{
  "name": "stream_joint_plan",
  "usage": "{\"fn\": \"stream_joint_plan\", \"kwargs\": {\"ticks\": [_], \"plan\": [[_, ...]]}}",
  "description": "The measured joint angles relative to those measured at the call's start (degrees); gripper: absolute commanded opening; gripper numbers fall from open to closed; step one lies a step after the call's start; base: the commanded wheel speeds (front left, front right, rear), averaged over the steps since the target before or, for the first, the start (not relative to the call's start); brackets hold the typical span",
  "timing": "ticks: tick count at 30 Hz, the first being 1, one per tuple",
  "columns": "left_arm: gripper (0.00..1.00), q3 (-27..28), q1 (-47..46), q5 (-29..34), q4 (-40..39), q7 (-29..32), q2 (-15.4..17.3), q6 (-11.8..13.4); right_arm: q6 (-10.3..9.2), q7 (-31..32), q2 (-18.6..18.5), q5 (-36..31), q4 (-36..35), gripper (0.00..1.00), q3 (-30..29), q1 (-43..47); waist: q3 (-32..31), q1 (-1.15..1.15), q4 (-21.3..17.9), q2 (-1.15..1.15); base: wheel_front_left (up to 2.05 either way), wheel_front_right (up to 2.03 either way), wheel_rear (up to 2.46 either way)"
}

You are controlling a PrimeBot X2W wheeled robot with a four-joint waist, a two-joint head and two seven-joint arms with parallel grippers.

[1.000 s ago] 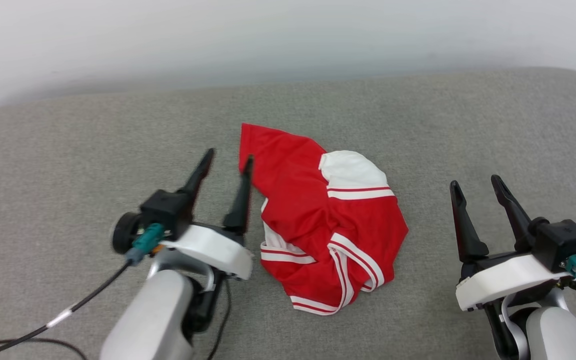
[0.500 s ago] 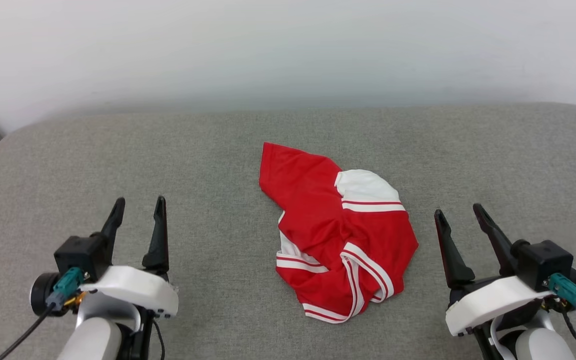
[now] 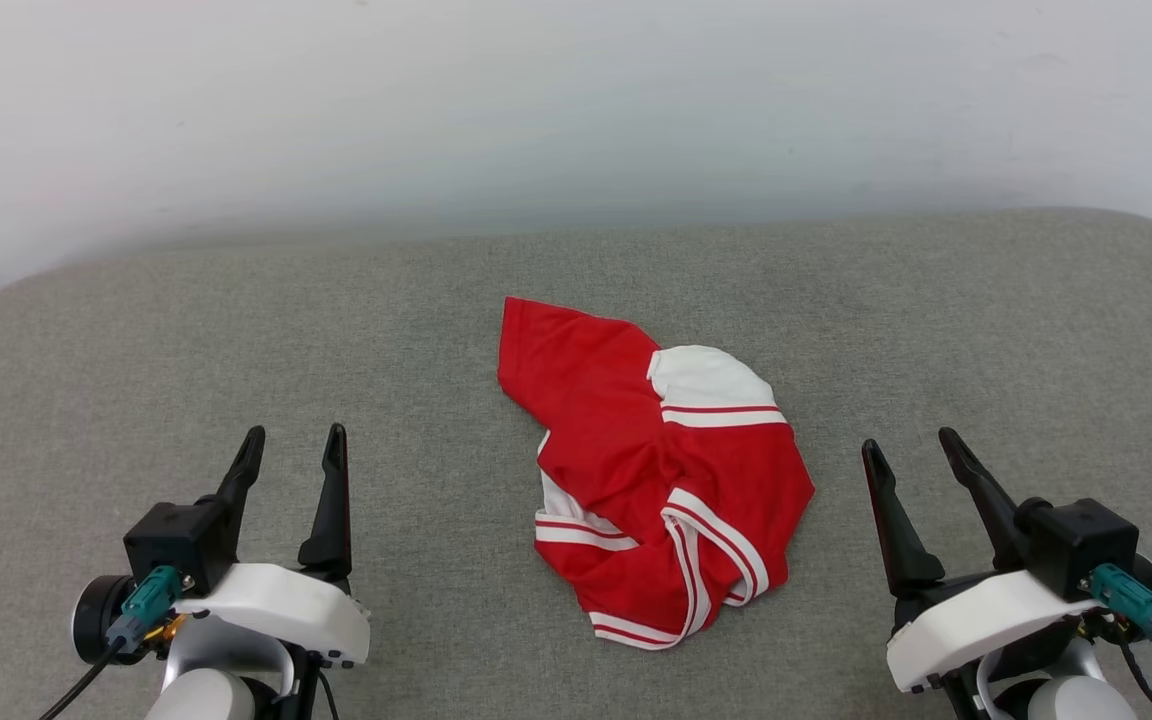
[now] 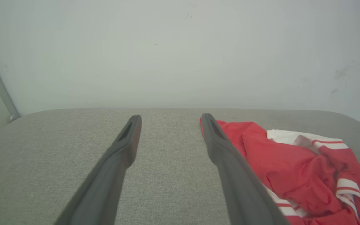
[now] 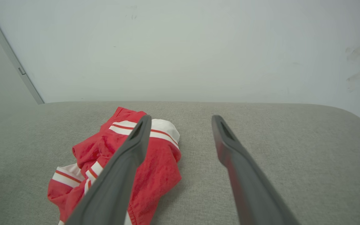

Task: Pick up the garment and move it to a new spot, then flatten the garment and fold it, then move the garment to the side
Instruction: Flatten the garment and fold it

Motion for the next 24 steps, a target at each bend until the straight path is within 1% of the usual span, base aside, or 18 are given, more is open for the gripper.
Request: {"fn": "stream_joint_plan", "kwargs": {"ticks": [9,14,17,18,20,24], "plan": [[1.00,0.15,0.03,-0.08,-1.32,-0.03,0.12,0.83,0.00,0.18,0.00,-0.03,0.20,1.00,-0.90,-0.39,0.31,0.00,-0.01,0.00,0.00,0.00,0.00],[1.00,0.02,0.01,0.02,-2.36,-0.02,0.20,1.37,0.00,1.91,0.01,0.36,1.81,1.00,-3.92,-2.01,0.93,0.00,0.60,0.00,0.00,0.00,0.00],[1.00,-0.19,-0.60,0.42,-3.00,-0.27,0.01,1.57,0.00,5.02,-0.01,1.47,3.74,1.00,-5.95,-4.52,1.68,0.00,1.67,0.00,0.00,0.00,0.00],[1.00,-0.31,-0.79,0.43,-3.22,-0.43,-0.11,1.59,0.00,7.12,-0.07,2.67,4.52,1.00,-6.06,-5.77,1.97,0.00,2.09,0.00,0.00,0.00,0.00],[1.00,-0.54,-1.14,0.55,-3.57,-0.65,-0.22,1.64,0.00,11.58,-0.04,2.31,5.90,1.00,-5.70,-8.25,2.72,0.00,3.00,0.00,0.00,0.00,0.00],[1.00,-0.98,-2.55,0.92,-3.96,-1.31,-0.51,1.35,0.00,22.77,-0.05,2.90,7.35,1.00,-3.11,-14.77,4.47,0.00,4.96,0.00,0.00,0.00,0.00]]}}
